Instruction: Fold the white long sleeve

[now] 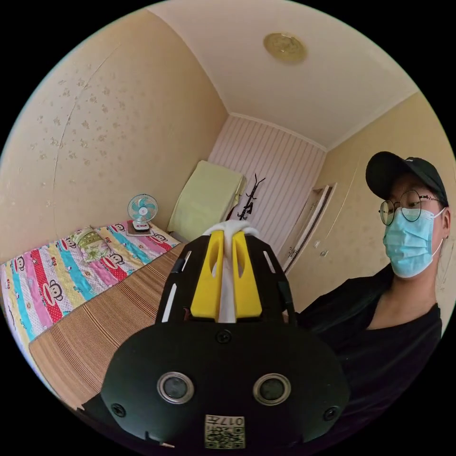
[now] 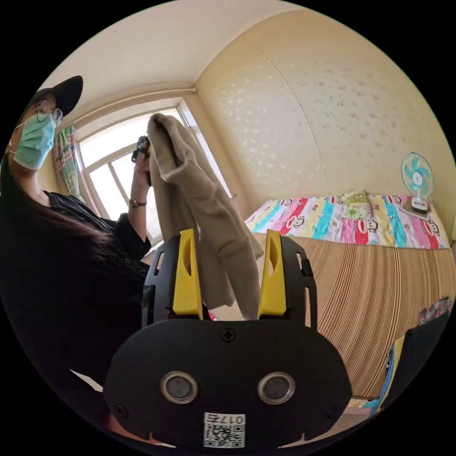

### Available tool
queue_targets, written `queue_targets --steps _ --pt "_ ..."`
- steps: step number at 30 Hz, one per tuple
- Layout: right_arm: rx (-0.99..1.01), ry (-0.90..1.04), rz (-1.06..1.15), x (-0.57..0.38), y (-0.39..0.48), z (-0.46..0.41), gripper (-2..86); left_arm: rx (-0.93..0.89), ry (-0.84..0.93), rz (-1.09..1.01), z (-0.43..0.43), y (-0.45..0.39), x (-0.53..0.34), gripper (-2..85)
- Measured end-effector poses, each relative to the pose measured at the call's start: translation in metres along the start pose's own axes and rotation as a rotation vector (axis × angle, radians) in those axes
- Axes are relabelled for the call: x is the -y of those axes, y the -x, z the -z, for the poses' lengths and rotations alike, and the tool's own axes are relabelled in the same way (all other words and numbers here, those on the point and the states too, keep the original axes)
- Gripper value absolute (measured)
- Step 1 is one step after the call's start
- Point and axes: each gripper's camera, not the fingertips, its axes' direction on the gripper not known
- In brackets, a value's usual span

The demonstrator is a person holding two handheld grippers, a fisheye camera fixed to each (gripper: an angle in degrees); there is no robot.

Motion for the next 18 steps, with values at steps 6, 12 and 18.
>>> queue_targets --steps 6,12,18 --pt "0.179 -0.052 -0.212 0.057 -0.054 -0.039 4.7 0.013 0.033 -0.047 0.051 -0.009 0.0 2.0" --pt "0.02 -0.294 0.069 0.114 0.014 0.101 3.9 0.197 0.024 -0.101 0.172 -0.04 -0.048 2.2" --pt "-0.193 -0.29 0.241 0.232 0.074 0.159 3.7 0.322 -0.099 -0.008 0.238 -0.003 -0.021 3.0"
